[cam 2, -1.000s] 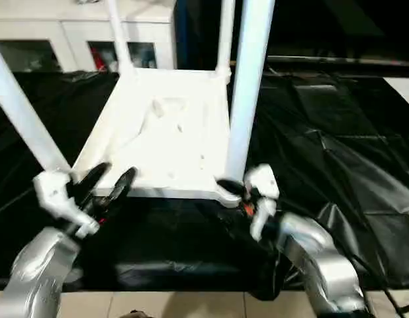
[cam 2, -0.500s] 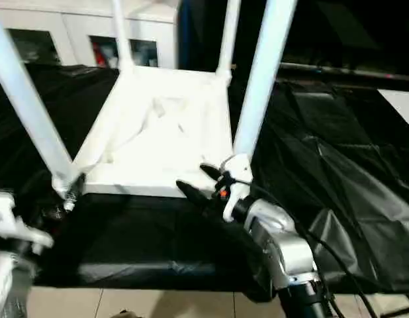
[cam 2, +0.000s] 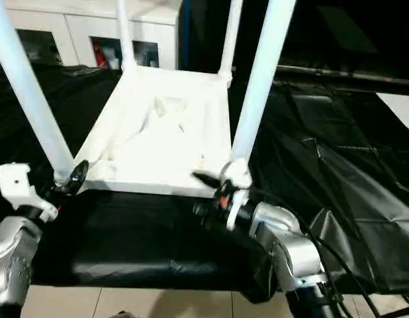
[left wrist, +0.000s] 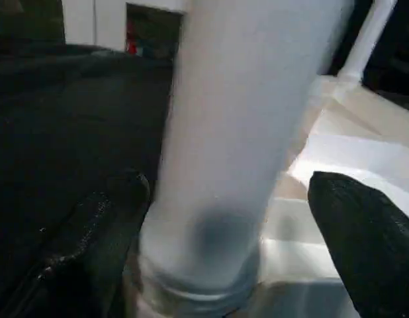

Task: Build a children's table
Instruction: Flip table

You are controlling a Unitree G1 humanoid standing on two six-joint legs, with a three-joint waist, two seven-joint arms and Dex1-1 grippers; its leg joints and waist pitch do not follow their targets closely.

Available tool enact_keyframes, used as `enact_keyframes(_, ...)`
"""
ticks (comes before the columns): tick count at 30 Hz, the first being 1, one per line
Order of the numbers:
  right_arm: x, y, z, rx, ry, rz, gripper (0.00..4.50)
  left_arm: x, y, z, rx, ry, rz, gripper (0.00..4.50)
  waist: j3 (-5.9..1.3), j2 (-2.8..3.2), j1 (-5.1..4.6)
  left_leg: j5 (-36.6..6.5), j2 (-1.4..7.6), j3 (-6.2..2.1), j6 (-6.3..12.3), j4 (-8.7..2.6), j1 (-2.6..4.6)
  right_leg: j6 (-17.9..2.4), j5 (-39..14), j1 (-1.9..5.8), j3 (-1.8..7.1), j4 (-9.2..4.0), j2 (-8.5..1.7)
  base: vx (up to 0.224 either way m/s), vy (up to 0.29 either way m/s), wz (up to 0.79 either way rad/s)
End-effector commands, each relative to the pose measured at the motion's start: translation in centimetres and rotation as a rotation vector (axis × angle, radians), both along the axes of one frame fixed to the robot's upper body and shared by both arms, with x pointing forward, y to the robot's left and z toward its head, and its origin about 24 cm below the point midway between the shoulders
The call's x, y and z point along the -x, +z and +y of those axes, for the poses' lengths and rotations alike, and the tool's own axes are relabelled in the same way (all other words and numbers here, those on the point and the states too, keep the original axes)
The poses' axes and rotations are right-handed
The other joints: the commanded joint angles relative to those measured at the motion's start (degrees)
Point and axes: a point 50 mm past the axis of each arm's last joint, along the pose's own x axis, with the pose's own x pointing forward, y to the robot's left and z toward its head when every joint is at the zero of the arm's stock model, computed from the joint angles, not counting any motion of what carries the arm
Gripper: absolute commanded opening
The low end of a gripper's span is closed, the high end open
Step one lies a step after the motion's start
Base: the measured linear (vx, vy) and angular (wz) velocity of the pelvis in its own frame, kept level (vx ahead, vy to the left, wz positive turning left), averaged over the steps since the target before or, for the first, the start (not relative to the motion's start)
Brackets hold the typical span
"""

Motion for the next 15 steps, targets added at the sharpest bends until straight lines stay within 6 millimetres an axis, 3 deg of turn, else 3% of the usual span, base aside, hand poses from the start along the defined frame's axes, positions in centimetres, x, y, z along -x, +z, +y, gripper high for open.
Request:
enact_keyframes(1,-0.08,0.05,-0.1,0.009,0.011,-0.008,3.94,-0.79,0.13,0.27,-0.006,0.006,-0.007,4.43,-2.87,0.61,0.27,-10.55,3.98,-1.57,0.36,-5.76,1.17,-12.75,-0.33,1.56,2.99,-3.84,-3.89,0.0,0.0,0.0)
enact_keyframes(3,-0.08,0.05,-0.09,0.011,0.012,-0.01,3.94,-1.0,0.11,0.27,-0.011,0.005,-0.004,4.43,-2.94,0.6,0.35,-10.6,4.12,-1.58,0.0,-5.77,1.31,-13.06,-0.01,1.54,3.02,-3.72,-3.98,0.0,0.0,0.0)
enact_keyframes(4,-0.02,0.06,-0.08,0.013,0.015,-0.01,3.94,-1.04,0.04,0.28,-0.009,0.014,0.007,4.43,-2.98,0.99,0.44,-10.2,4.18,-1.63,-0.16,-5.79,1.27,-13.33,0.91,1.57,2.98,-3.55,-4.0,0.0,0.0,0.0)
enact_keyframes(6,0.02,0.06,-0.08,0.013,0.018,-0.01,3.94,-1.06,-0.01,0.29,-0.007,0.021,0.014,4.43,-3.02,0.72,0.33,-9.85,4.14,-1.6,-0.06,-5.74,1.18,-13.6,2.05,1.68,2.93,-3.49,-3.96,0.0,0.0,0.0)
enact_keyframes(10,0.15,0.01,-0.09,0.013,0.021,-0.008,3.94,-1.09,-0.26,-0.03,0.038,0.044,0.033,4.43,-2.94,0.81,0.38,-10.83,4.19,-1.57,-0.13,-5.8,1.17,-13.93,1.0,1.68,2.95,-3.61,-4.04,0.0,0.0,0.0)
enact_keyframes(15,0.21,-0.09,0.05,0.011,0.022,-0.007,3.94,-1.21,-0.69,-0.7,0.063,0.029,0.045,4.05,-2.93,0.79,0.4,-11.24,4.24,-1.61,-0.54,-5.87,1.21,-13.82,0.41,1.62,2.98,-3.69,-4.03,0.0,0.0,0.0)
